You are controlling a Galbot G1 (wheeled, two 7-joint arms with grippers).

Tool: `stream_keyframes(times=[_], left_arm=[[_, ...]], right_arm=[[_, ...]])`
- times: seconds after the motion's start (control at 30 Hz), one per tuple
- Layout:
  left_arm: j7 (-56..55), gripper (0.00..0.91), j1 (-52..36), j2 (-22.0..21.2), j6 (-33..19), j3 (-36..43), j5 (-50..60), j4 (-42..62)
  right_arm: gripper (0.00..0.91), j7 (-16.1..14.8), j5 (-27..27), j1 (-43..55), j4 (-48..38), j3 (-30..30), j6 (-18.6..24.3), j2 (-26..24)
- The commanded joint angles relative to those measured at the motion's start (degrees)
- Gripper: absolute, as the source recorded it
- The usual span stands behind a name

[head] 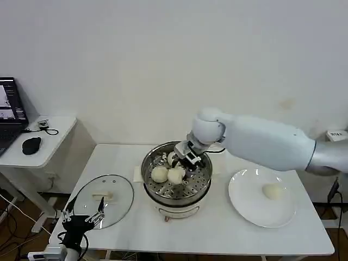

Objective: Take steamed baozi put them in steamer then cover it.

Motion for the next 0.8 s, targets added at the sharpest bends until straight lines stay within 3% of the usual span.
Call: stream_keyframes(times=[0.03,0.47,0.53,0.57,0.8], left_arm=[[0.0,0.907,0.1,-0.1,-0.1,-0.2,-0.1,-0.1],[0.0,0.907,0.2,-0.3,-0.2,0.0,0.1,0.0],[0.0,0.907,0.1,-0.3,-0.2,0.0,0.1,-0.1],[0.0,0.907,0.1,-0.3,-0.2,0.0,0.1,0.0],[0.0,0.907,-0.1,-0.2,-0.1,0.1,0.1,0.1]], right_arm=[[0.625,-1.0,-1.2,-1.0,-0.6,-1.8,2.2,2.3],[0.625,-3.3,-0.7,-0.5,0.9,-2.6,2.8,1.1],[0.776,-3.3,-0.5,-0.4,1.0,-2.7,3.2,1.0],[0.907,-3.0,-0.1,-0.4,1.1,-2.7,3.3,0.9],[0.907,-2.0,1.2,0.6,2.1,-1.2,3.1,-1.1]])
